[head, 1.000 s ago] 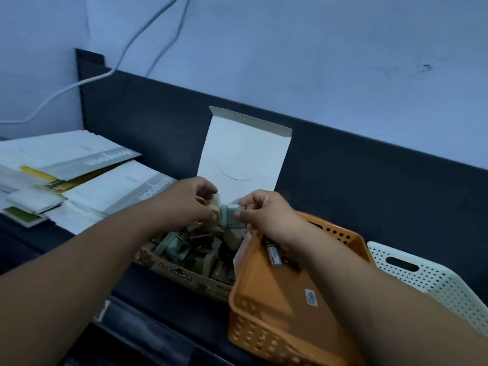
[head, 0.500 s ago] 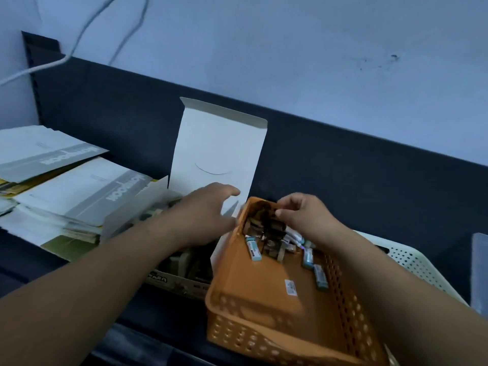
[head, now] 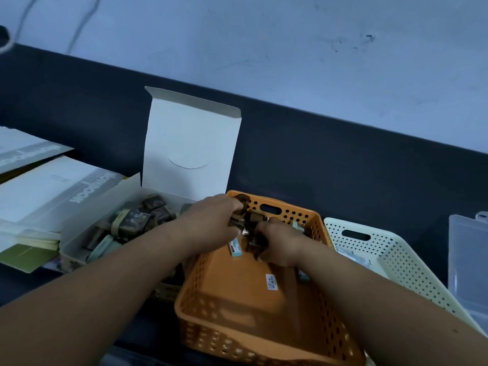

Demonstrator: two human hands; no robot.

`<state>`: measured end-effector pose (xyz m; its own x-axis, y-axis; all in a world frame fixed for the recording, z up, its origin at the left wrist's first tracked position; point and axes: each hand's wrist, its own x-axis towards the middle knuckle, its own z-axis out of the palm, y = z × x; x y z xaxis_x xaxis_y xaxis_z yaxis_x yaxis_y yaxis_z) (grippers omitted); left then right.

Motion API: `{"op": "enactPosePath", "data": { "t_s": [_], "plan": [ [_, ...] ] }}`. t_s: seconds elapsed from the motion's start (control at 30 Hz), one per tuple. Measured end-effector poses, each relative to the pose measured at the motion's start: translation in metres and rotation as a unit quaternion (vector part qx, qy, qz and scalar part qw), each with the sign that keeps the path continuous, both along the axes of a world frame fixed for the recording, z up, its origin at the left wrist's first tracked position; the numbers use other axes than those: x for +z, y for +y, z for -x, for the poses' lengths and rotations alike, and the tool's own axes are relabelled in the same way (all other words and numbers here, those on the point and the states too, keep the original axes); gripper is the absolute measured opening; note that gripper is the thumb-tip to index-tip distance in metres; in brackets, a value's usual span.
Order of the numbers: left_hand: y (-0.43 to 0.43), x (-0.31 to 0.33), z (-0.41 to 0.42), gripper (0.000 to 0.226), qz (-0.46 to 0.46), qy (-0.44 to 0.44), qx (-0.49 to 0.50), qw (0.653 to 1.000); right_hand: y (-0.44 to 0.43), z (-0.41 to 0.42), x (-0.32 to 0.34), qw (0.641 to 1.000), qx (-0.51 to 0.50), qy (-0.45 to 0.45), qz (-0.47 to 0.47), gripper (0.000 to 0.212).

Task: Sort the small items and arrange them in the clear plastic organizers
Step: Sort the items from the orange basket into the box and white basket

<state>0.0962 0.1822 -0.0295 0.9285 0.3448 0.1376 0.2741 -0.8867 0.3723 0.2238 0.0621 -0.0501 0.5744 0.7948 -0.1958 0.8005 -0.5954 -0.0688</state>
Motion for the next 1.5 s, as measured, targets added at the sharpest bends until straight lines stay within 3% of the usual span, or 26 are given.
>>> {"op": "enactPosePath", "data": {
  "t_s": [0.13, 0.2, 0.3, 0.4, 0.53, 0.63, 0.8, 0.93, 1.07, 1.2, 1.33, 1.5],
  "plan": [
    [-0.007, 0.002, -0.018, 0.056, 0.068, -0.035, -0.018, 0.997, -0.018, -0.004, 0.011, 0.999, -0.006, 0.036, -0.01, 0.033],
    [-0.01, 0.001, -0.032, 0.054, 0.063, -0.023, -0.02, 0.998, -0.034, -0.009, 0.022, 0.996, -0.028, 0.05, -0.067, 0.027],
    [-0.017, 0.002, -0.059, 0.043, 0.026, 0.016, -0.028, 0.999, -0.061, -0.017, 0.036, 0.972, -0.07, 0.073, -0.213, 0.032],
    [-0.023, -0.003, -0.085, 0.043, -0.059, 0.078, -0.051, 0.994, -0.082, -0.018, 0.041, 0.953, -0.088, 0.055, -0.285, 0.04],
    [-0.024, -0.019, -0.106, 0.027, -0.124, 0.13, -0.059, 0.982, -0.101, -0.02, 0.036, 0.929, -0.102, 0.089, -0.344, 0.035],
    [-0.022, -0.025, -0.113, 0.023, -0.172, 0.113, -0.047, 0.977, -0.11, -0.023, 0.032, 0.915, -0.118, 0.119, -0.368, 0.031],
    [-0.026, -0.022, -0.107, 0.02, -0.175, 0.117, -0.036, 0.977, -0.112, -0.022, 0.032, 0.9, -0.126, 0.15, -0.389, 0.024],
    [-0.026, -0.02, -0.092, 0.02, -0.118, 0.093, -0.05, 0.987, -0.106, -0.016, 0.036, 0.894, -0.116, 0.177, -0.395, 0.021],
    [-0.022, -0.011, -0.071, 0.051, 0.074, 0.034, -0.041, 0.996, -0.095, -0.012, 0.038, 0.896, -0.106, 0.182, -0.391, 0.023],
    [-0.022, 0.008, -0.039, 0.053, 0.197, -0.041, -0.036, 0.979, -0.079, -0.007, 0.043, 0.898, -0.086, 0.176, -0.394, 0.022],
    [-0.005, 0.028, 0.004, 0.044, 0.221, -0.078, -0.014, 0.972, -0.051, 0.006, 0.055, 0.91, -0.045, 0.179, -0.372, 0.023],
    [0.037, 0.042, 0.058, 0.05, 0.216, -0.109, 0.071, 0.968, 0.005, 0.043, 0.062, 0.928, 0.023, 0.181, -0.324, 0.028]
  ]
}}
